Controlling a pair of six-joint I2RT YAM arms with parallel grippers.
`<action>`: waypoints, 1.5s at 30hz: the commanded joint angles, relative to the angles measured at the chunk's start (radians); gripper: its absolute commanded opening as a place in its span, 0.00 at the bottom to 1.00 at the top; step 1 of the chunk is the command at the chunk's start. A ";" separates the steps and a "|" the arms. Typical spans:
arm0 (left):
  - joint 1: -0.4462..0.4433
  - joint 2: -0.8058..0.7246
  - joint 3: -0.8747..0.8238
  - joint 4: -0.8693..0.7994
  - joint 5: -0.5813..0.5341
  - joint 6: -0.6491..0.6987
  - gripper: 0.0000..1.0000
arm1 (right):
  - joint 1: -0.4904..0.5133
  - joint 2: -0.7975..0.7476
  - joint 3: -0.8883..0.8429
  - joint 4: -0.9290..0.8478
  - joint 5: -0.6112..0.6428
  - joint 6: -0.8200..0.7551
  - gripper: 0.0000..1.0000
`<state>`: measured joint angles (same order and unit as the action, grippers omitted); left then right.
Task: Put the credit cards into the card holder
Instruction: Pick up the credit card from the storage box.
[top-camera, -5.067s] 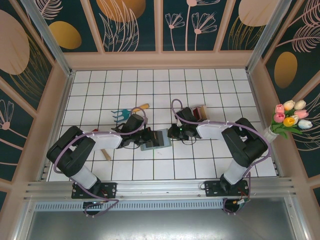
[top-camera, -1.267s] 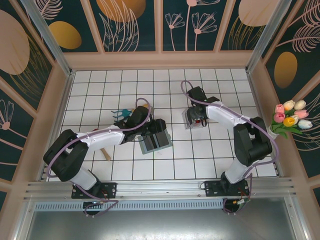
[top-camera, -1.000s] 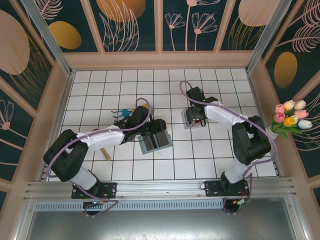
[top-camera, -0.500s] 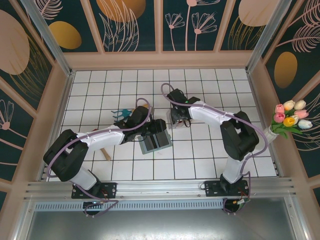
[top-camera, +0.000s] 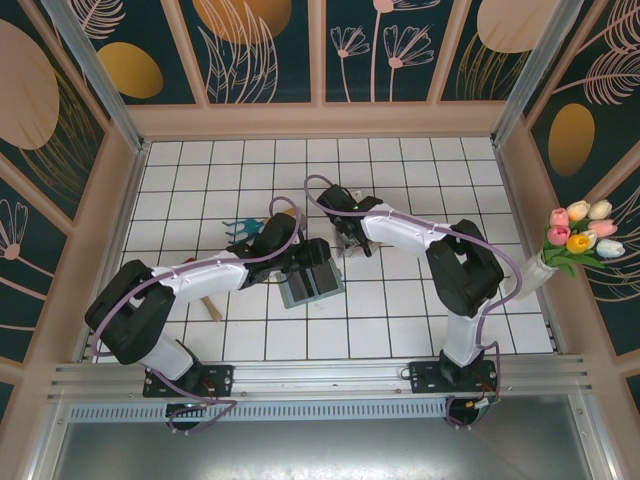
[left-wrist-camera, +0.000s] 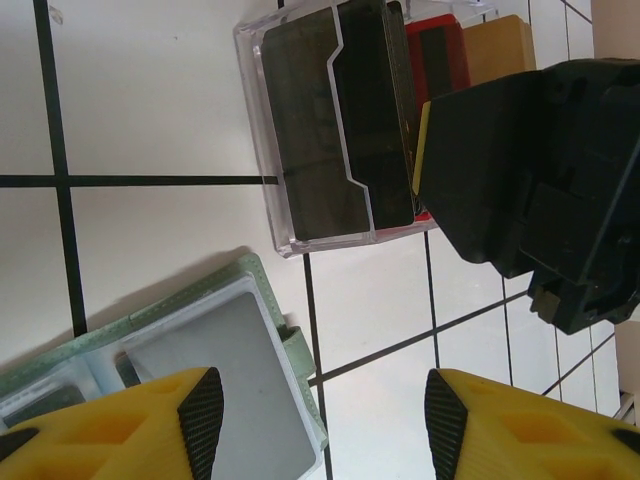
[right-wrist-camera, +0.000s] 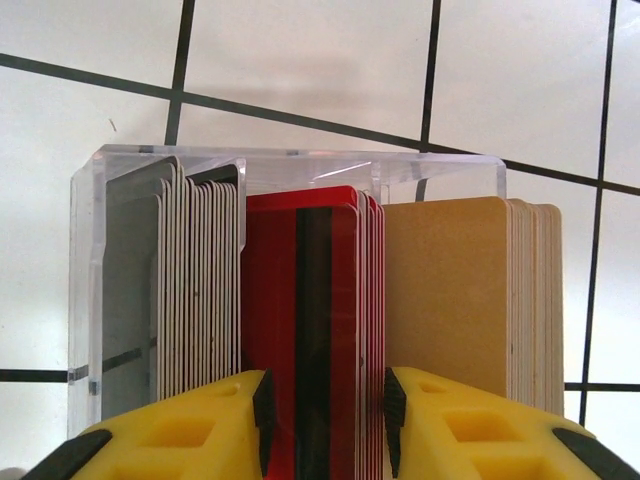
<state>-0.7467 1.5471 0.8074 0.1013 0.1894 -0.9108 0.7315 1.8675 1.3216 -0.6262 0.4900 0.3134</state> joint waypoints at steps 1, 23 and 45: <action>-0.002 -0.028 -0.009 -0.008 -0.019 -0.012 0.58 | 0.007 0.015 0.021 -0.044 0.046 -0.022 0.37; -0.003 -0.027 -0.006 -0.018 -0.022 -0.013 0.58 | 0.001 -0.022 -0.004 -0.035 0.112 -0.045 0.30; -0.003 -0.021 -0.011 -0.020 -0.018 -0.011 0.59 | -0.011 -0.046 -0.019 -0.039 0.119 -0.054 0.17</action>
<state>-0.7467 1.5398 0.8040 0.0998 0.1749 -0.9176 0.7326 1.8576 1.3190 -0.6334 0.5655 0.2687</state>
